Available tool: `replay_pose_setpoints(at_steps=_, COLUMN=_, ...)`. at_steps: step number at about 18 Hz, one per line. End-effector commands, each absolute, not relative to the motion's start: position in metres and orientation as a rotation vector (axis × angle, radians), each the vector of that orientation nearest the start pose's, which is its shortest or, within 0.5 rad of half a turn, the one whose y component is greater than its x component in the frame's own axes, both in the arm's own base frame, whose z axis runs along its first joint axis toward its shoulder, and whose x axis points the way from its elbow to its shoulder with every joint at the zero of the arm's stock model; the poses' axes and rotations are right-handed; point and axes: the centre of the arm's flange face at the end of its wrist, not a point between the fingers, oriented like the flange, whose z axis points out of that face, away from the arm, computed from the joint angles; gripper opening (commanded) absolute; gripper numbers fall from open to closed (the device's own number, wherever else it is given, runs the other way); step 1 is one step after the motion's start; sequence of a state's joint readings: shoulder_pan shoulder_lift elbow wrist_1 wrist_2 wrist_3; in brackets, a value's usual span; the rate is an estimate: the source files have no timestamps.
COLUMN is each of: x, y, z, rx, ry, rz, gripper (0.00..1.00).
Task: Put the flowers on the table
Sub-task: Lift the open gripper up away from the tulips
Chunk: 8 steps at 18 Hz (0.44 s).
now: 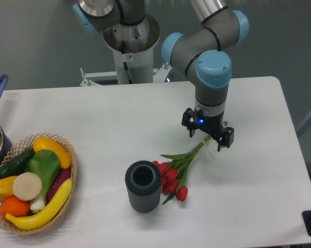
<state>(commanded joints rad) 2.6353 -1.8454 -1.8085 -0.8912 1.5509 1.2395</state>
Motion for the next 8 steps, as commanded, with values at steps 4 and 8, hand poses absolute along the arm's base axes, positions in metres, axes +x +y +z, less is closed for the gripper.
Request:
replay_pose_setpoints(at_steps=4, x=-0.4336, y=0.3949, z=0.2981, rx=-3.037, ry=0.276, rz=0.222, gripper=1.0)
replay_pose_setpoints(at_steps=8, x=-0.4334, y=0.3956, z=0.2974, rx=-3.038, ry=0.276, rz=0.223, gripper=1.0)
